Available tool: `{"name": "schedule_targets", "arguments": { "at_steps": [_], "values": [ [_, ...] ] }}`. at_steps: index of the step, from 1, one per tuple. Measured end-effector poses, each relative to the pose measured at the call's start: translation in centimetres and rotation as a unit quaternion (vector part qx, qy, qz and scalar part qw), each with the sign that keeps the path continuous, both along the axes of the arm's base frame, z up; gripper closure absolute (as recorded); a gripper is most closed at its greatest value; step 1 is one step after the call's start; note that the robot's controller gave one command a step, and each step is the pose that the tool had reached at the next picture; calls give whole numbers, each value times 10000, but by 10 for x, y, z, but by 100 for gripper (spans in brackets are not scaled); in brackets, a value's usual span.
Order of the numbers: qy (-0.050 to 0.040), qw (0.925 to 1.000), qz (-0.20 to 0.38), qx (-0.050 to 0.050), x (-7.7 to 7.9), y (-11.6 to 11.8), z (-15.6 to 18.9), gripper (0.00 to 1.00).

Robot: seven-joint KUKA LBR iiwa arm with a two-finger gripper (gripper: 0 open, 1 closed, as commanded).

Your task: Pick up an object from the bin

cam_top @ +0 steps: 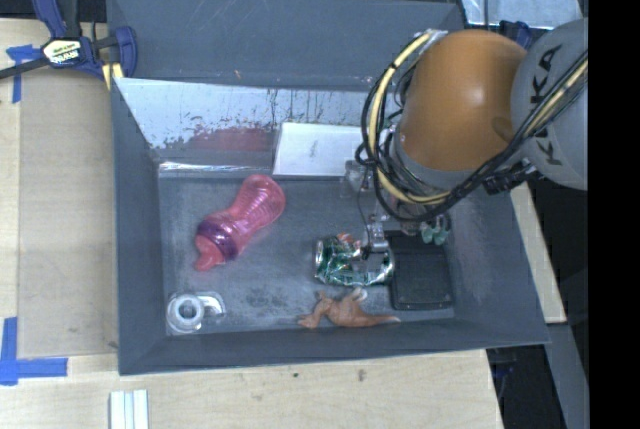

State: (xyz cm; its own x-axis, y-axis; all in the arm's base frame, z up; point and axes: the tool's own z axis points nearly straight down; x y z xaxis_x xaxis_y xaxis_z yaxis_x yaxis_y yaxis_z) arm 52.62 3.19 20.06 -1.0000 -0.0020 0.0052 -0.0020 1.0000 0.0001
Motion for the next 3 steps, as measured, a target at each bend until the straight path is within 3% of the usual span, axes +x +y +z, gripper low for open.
{"name": "schedule_targets", "arguments": {
  "at_steps": [1,2,3],
  "values": [
    [-42,10000,-5,1,1,0,5,0],
    [-58,9998,-193,2,31,-26,-59,0],
    [-29,9990,-442,26,49,-62,-131,0]
  ]
}}
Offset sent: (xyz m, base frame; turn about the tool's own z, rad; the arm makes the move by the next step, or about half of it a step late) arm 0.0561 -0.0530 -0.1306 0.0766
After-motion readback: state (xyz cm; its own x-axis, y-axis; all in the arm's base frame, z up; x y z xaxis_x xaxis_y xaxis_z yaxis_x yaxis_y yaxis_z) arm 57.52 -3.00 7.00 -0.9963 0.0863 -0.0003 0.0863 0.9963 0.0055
